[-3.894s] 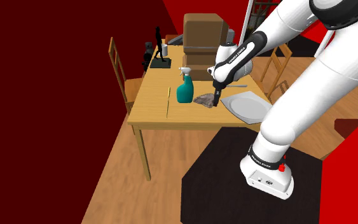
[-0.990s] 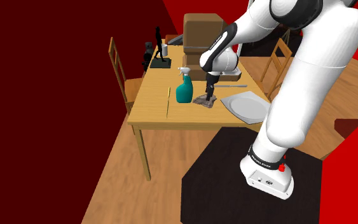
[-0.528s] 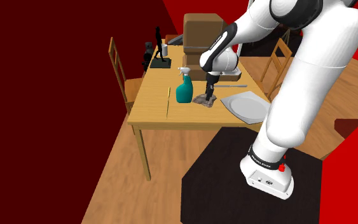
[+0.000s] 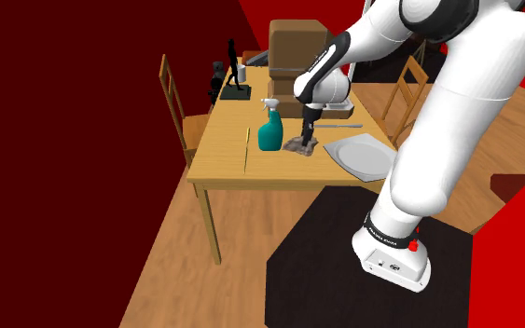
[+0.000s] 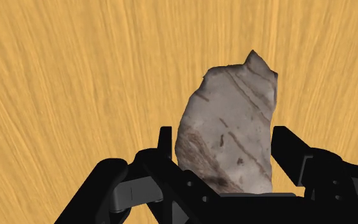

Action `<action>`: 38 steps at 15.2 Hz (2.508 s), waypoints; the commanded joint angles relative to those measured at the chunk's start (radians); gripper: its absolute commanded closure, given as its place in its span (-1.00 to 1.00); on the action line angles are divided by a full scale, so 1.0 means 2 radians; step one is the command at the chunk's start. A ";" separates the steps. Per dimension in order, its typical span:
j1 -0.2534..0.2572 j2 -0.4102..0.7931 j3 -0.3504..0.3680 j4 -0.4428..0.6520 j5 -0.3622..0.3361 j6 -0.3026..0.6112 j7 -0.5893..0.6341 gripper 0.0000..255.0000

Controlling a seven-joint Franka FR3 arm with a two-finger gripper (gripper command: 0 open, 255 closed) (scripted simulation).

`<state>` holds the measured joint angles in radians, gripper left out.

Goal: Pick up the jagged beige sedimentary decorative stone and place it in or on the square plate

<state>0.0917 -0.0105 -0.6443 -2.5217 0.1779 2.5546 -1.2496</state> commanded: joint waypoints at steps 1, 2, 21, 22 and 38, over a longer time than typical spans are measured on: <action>-0.001 -0.013 -0.001 0.002 -0.017 -0.012 0.013 1.00; -0.002 -0.021 -0.001 0.003 -0.026 -0.018 0.020 1.00; -0.056 -0.159 0.003 0.011 -0.145 -0.142 0.066 1.00; -0.066 -0.170 -0.001 0.006 -0.154 -0.148 0.059 1.00; -0.198 -0.283 -0.098 0.007 -0.262 -0.245 -0.093 1.00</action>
<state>-0.2841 -0.5649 -0.8199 -2.5163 -0.3303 2.0807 -1.4018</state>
